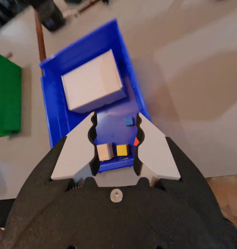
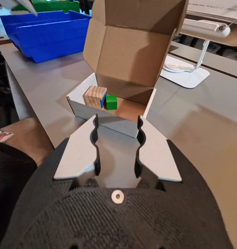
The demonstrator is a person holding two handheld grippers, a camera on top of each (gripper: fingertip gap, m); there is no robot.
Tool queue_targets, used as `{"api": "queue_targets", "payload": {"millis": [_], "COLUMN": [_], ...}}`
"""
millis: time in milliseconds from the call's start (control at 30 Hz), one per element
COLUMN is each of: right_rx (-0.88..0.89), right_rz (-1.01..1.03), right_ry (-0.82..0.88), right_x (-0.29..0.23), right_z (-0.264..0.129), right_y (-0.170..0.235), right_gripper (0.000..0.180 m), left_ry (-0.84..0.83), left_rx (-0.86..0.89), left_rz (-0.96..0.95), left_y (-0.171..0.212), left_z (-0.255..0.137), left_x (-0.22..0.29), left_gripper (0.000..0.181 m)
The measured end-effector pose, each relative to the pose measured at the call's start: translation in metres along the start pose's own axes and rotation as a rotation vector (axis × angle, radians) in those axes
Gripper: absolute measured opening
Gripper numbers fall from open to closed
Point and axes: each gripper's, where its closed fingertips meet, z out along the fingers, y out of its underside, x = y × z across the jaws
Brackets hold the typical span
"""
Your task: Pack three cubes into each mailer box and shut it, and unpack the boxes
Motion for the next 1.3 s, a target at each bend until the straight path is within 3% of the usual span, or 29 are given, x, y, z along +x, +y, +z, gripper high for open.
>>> {"api": "queue_targets", "payload": {"millis": [133,267,300,333,367,633,800,933,1100,1200,1300], "right_rx": [0.02,0.031,0.036,0.039,0.037,0.044,0.043,0.038,0.055,0.068,0.067], "right_rz": [0.03,0.024,0.028,0.034,0.038,0.052,0.06,0.053,0.064,0.098,0.139], "right_ry": [0.012,0.024,0.025,0.023,0.024,0.059,0.046,0.034,0.025,0.019,-0.023], "right_x": [0.002,-0.002,-0.004,-0.006,-0.007,-0.003,-0.006,-0.009,-0.012,-0.013,-0.019], "right_z": [0.002,0.006,0.007,0.007,0.007,0.002,0.004,0.006,0.002,-0.004,-0.011], "right_y": [-0.006,-0.008,-0.008,-0.008,-0.007,-0.004,-0.004,-0.004,-0.008,-0.006,-0.002], "right_gripper": [0.057,0.056,0.056,0.056,0.056,0.055,0.054,0.054,0.054,0.053,0.052], "left_ry": [0.154,0.203,0.202,0.197,0.186,0.169,0.179,0.314,0.568,0.719,0.751], "left_rx": [-0.166,-0.293,-0.313,-0.321,-0.307,-0.175,-0.023,0.163,0.31,0.333,0.258], "left_rz": [-0.1,0.007,0.033,0.055,0.07,0.023,0.031,0.099,0.33,0.464,0.612], "left_y": [0.043,0.072,0.077,0.08,0.078,0.056,0.032,-0.014,-0.057,-0.073,-0.082], "left_z": [0.047,0.084,0.091,0.097,0.099,0.058,0.009,-0.047,-0.095,-0.097,-0.065], "left_x": [0.0,0.019,0.022,0.023,0.022,-0.011,-0.004,0.052,0.184,0.278,0.358], "left_gripper": [0.058,0.055,0.048,0.026,0.023,0.021,0.021,0.02,0.021,0.021,0.021]}}
